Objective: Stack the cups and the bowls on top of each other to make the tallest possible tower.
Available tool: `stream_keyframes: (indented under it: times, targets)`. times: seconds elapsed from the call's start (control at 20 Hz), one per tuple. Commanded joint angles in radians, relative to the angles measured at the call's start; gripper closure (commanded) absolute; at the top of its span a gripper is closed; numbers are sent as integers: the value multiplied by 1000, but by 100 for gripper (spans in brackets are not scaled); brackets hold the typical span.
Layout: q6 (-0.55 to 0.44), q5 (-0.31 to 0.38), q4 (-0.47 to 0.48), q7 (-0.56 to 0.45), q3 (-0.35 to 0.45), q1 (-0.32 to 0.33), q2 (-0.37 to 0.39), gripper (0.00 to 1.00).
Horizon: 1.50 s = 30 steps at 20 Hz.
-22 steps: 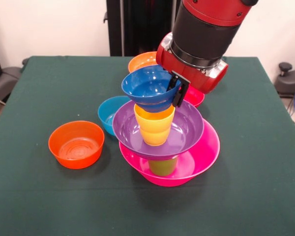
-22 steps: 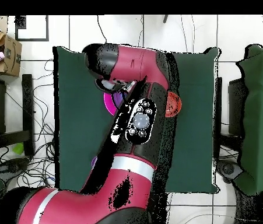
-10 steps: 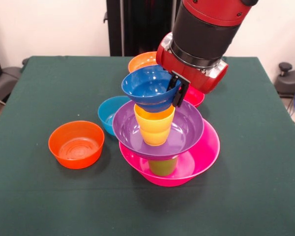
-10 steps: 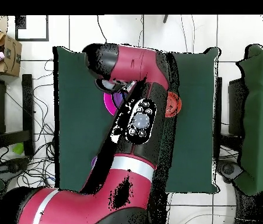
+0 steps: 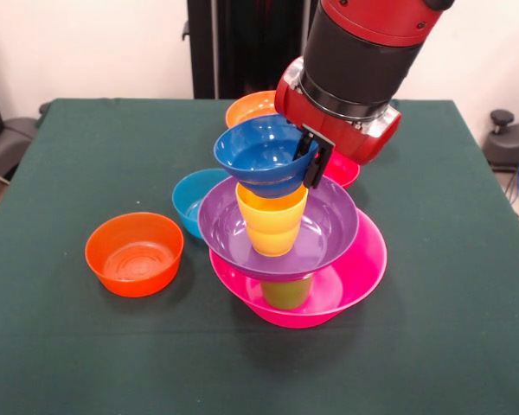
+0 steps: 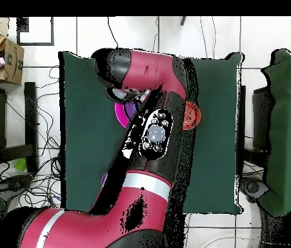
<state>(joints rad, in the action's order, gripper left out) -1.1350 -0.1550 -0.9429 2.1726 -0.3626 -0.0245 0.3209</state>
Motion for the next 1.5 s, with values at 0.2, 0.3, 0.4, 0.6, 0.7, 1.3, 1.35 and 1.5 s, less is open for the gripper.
stream_keyframes:
  times: [0.2, 0.3, 0.4, 0.6, 0.7, 1.3, 1.35, 1.5]
  targets:
    - [80, 72, -83, -41, 89, -7, 10, 100]
    - [80, 73, -83, -42, 89, -7, 10, 100]
    - [82, 74, -87, -37, 86, -10, 12, 100]
    - [89, 75, -94, -37, 85, -11, 15, 100]
    - [91, 76, -95, -38, 84, -12, 16, 100]
    - [96, 79, -93, -38, 78, -16, 14, 0]
    - [94, 79, -91, -38, 78, -15, 13, 0]
    - [67, 77, -73, -43, 78, -10, 6, 0]
